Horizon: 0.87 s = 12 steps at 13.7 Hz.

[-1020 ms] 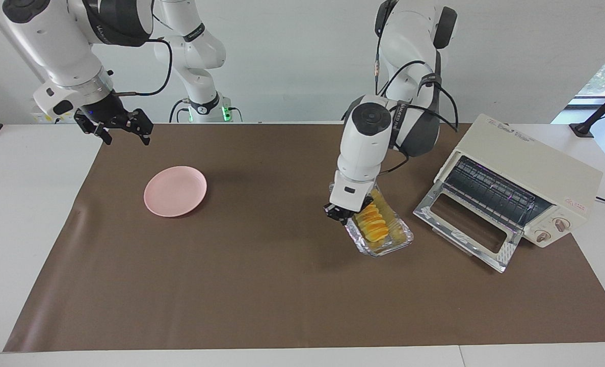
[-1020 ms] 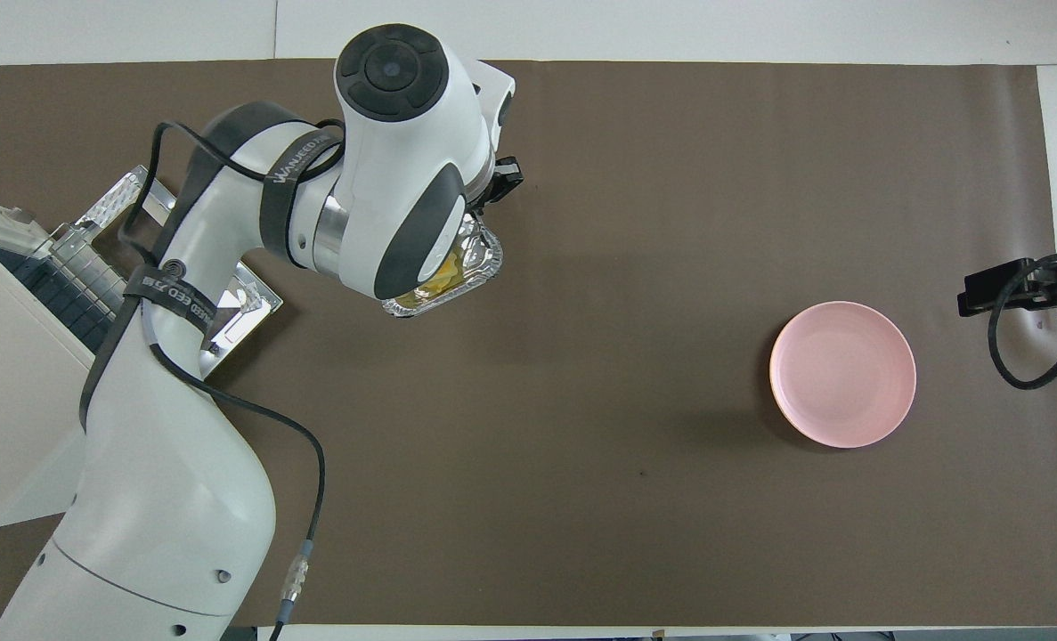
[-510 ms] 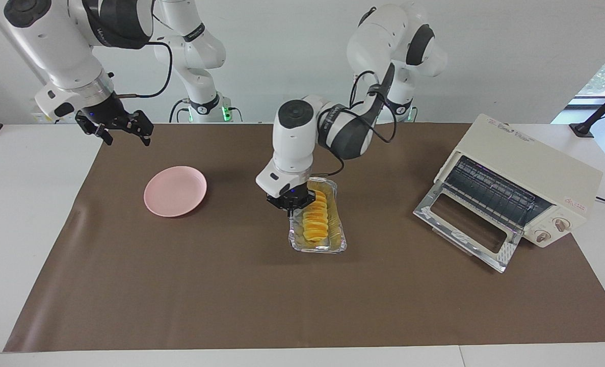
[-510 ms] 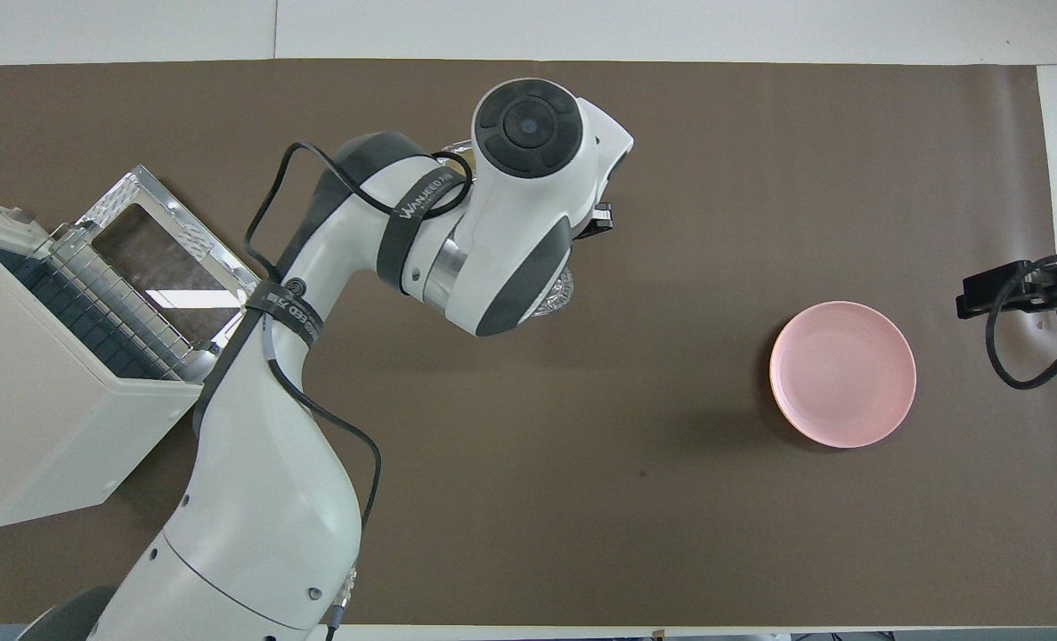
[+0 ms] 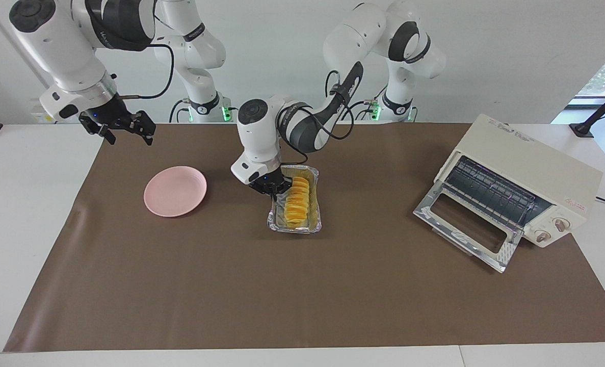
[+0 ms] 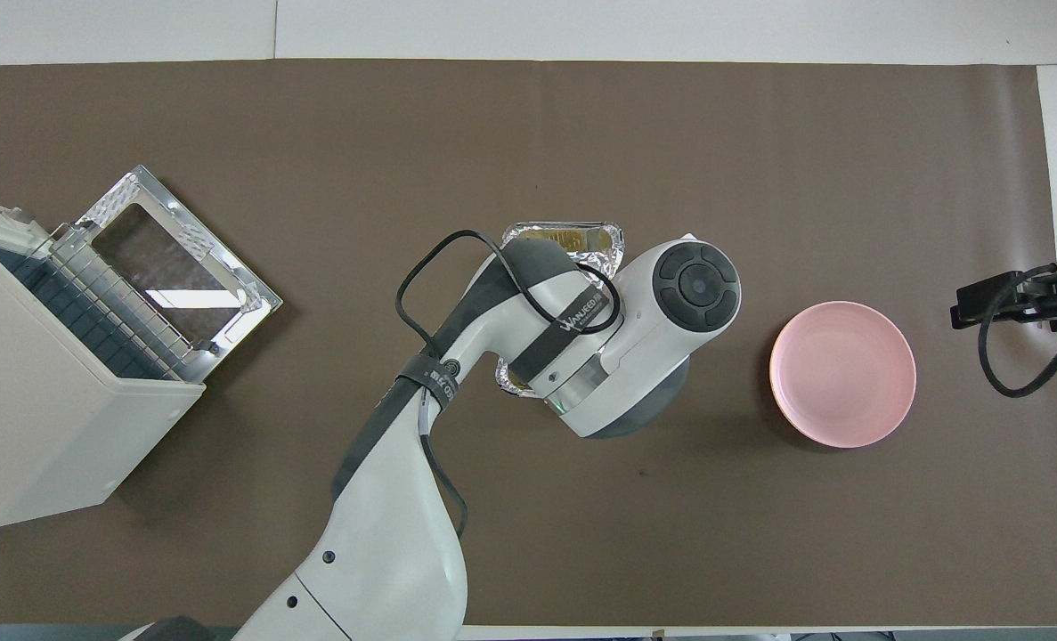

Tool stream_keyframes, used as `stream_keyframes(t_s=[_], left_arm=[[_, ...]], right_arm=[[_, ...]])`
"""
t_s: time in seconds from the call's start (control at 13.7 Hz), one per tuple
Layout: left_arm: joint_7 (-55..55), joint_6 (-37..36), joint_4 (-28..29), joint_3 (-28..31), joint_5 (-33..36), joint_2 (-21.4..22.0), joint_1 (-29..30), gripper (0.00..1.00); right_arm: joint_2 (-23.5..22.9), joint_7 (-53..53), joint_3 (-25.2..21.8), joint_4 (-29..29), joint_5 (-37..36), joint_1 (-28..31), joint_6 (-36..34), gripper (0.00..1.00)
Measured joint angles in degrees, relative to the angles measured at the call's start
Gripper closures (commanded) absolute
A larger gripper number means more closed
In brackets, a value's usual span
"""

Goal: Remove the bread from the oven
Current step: 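Carry the foil tray toward the plate while the right gripper approaches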

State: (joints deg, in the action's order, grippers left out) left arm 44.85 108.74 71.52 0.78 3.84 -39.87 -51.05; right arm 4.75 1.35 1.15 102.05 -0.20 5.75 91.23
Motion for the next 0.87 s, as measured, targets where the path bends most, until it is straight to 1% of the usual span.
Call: stream_keyframes(t_s=[0.29,0.44,0.51,0.8,0.87], left_arm=[[2.85,0.93,0.98,0.05,0.14,0.01,-0.40,1.00],[3.16,3.19,2.43,0.07,0.40,0.01,-0.95,1.00],[3.70,5.49,4.16,0.07,0.67,-0.01,-1.51,1.00],[4.89,8.55,4.94,0.18,0.75,0.00,-1.59,1.00],[5.76,9.11,5.14,0.20,0.76,0.01,-1.59,0.45]], right_arm=[[0.19,0.00,0.12,0.50,0.03,-0.08,0.46,0.00],[0.26,0.00,0.21,0.72,0.03,-0.10,0.84,0.00],[0.41,0.00,0.21,0.93,0.03,-0.10,0.87,0.00],[0.71,0.00,0.39,1.32,0.07,-0.67,2.42,0.00],[0.71,0.00,0.43,1.34,0.08,-1.35,2.65,0.00]])
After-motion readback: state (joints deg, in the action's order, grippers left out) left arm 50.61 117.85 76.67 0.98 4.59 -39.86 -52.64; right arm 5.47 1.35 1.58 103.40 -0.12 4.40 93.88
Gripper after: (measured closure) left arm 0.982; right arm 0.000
